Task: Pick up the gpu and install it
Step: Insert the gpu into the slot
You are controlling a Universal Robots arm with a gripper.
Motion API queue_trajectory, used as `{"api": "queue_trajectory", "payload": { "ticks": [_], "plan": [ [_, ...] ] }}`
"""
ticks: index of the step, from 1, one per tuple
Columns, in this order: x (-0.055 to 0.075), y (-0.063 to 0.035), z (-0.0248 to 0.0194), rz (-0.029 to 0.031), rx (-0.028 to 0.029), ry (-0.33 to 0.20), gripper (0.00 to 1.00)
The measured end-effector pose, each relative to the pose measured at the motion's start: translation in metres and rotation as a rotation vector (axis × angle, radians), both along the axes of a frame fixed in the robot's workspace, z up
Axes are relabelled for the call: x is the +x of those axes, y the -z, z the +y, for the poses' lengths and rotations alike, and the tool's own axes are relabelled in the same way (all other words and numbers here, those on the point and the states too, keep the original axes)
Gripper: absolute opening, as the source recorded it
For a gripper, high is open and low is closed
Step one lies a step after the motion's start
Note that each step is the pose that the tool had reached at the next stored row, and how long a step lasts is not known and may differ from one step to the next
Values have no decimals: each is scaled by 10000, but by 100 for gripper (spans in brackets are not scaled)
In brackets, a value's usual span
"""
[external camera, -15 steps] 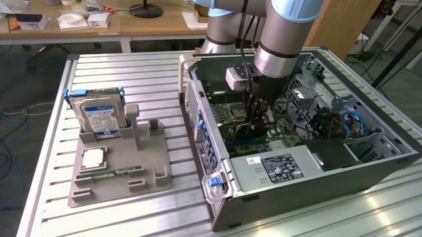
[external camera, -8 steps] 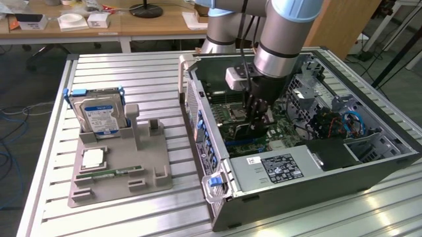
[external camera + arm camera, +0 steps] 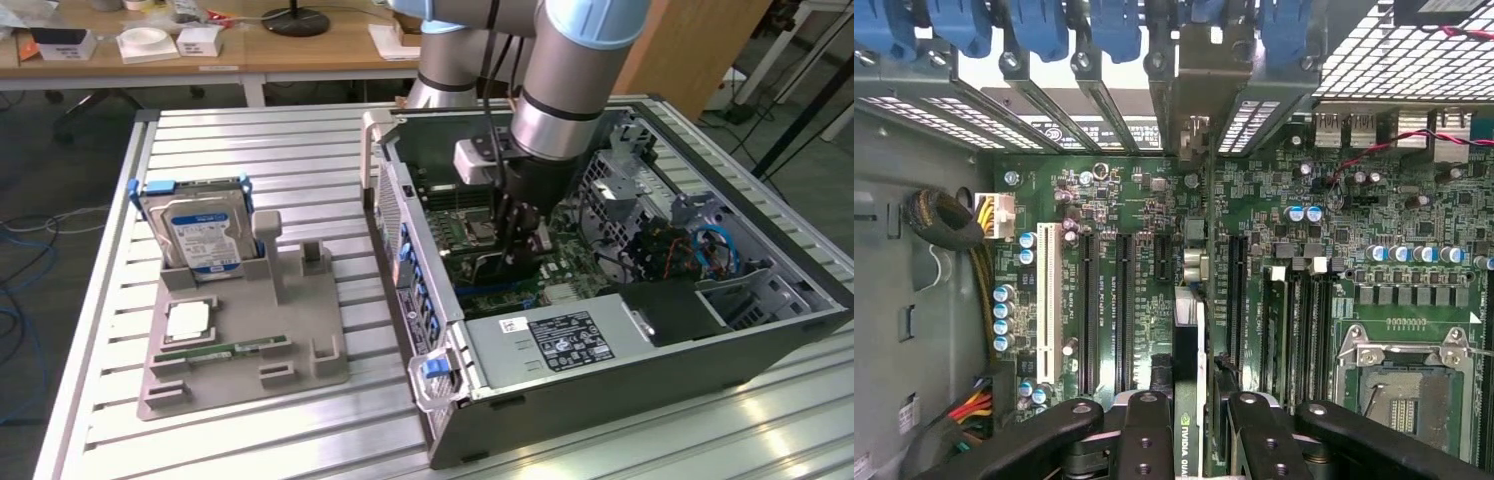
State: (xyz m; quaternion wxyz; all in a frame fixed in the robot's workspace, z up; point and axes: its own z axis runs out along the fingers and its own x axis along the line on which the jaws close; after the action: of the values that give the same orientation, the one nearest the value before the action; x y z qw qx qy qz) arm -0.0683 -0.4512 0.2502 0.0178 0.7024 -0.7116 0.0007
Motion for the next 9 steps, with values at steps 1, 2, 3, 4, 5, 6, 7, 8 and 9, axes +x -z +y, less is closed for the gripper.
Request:
{"api": "queue_trajectory", "payload": {
  "ticks": [1,2,3,4,5,6,7,8,9],
  "plan": [
    [-2,5,0,0,0,0,26],
    [-2,7,0,1,-2,-1,26],
    [-3,8,0,1,-2,0,26],
    [-3,6,0,0,-1,0,26],
    [-3,2,1,-3,6,1,26],
    [-3,-1,2,-8,14,1,26],
    [-3,-8,2,-4,5,2,26],
    [-3,-10,1,-3,2,1,26],
    [-3,-12,0,-1,-3,2,26]
  ]
}}
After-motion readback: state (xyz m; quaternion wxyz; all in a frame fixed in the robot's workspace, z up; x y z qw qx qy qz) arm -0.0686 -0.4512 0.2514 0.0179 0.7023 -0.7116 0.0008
